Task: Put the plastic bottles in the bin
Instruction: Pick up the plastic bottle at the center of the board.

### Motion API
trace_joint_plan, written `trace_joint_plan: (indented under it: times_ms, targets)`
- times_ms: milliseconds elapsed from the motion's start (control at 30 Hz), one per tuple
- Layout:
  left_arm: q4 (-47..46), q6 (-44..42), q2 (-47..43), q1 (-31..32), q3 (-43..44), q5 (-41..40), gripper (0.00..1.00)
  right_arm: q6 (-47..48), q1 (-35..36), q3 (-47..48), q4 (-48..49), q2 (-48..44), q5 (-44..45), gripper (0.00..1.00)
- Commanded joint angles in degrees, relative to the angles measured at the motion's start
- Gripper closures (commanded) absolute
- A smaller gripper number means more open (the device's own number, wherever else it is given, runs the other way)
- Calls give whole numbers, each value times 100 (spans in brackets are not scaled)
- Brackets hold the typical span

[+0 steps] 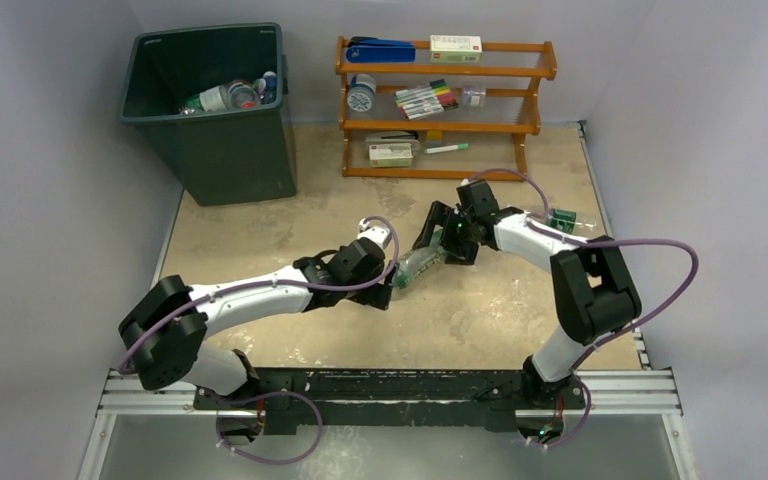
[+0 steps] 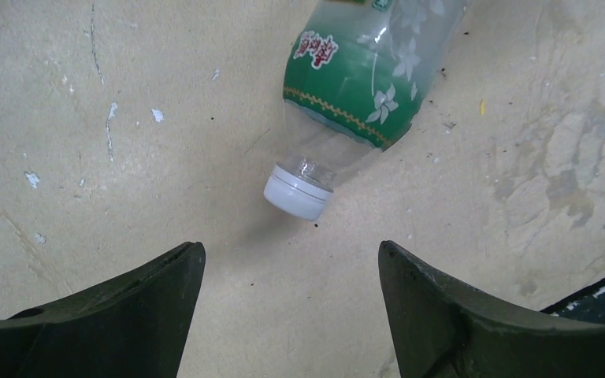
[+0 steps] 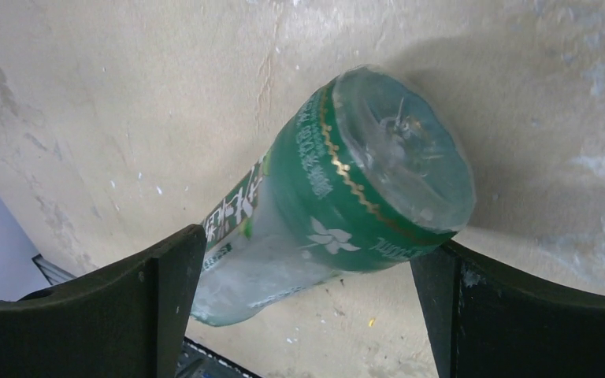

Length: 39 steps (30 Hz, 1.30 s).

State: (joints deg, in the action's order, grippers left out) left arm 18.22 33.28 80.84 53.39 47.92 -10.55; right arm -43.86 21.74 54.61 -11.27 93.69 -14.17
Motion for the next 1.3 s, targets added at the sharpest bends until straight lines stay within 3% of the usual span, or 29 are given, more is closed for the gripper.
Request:
trace_joint_plan:
  times_ms: [0, 333, 667, 1100, 1267]
  targets:
    - [-28, -220, 178, 80, 160, -315, 21, 390, 26, 420, -71, 246, 109, 1]
    - [236, -607, 822, 413, 677, -1212, 25, 731, 24, 629, -178, 584, 136, 2]
    - [179, -780, 1300, 649, 974, -1244, 27, 874, 19, 766, -223, 754, 148, 2]
    - [25, -721, 1687, 839, 1151, -1258, 42, 896, 23, 614, -125, 662, 55, 2]
    - [-4, -683, 1755, 845, 1217, -1279, 56, 881, 23, 545, -88, 586, 10, 2]
